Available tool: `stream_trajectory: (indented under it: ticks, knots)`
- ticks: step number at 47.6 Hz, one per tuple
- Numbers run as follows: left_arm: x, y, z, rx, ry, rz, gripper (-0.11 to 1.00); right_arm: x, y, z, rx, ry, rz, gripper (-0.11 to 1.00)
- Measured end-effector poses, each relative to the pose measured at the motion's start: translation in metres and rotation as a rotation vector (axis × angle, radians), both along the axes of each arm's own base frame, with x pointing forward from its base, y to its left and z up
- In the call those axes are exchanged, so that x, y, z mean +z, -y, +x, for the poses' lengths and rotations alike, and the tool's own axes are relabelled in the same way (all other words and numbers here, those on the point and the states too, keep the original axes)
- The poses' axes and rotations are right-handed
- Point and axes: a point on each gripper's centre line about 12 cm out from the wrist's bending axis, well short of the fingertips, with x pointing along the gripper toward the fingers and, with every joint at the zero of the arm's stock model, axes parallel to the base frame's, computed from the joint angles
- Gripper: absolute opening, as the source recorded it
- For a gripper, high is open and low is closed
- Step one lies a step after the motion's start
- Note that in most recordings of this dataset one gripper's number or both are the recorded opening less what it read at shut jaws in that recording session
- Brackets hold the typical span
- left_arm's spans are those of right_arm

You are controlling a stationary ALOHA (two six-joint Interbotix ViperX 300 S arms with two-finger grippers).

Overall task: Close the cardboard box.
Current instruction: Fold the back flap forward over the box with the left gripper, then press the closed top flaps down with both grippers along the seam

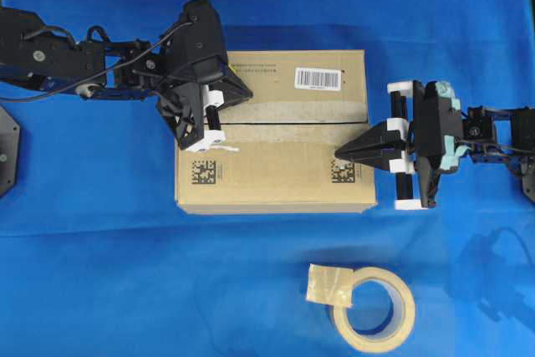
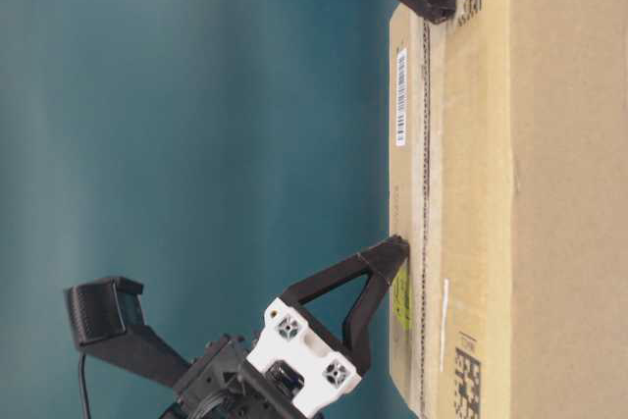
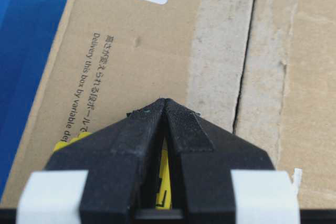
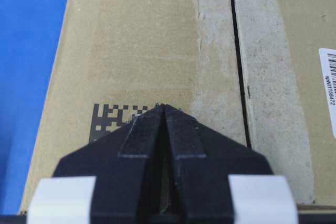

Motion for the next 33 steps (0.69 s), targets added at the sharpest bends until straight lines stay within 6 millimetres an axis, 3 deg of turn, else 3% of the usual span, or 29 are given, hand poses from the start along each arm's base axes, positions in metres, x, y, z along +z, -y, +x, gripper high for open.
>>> stream_trajectory:
  ticks: [33]
  knots:
    - [-0.004,0.01,-0.002,-0.024,0.052,0.008,0.0,0.006,0.026,0.002,-0.089,0.059,-0.009,0.0]
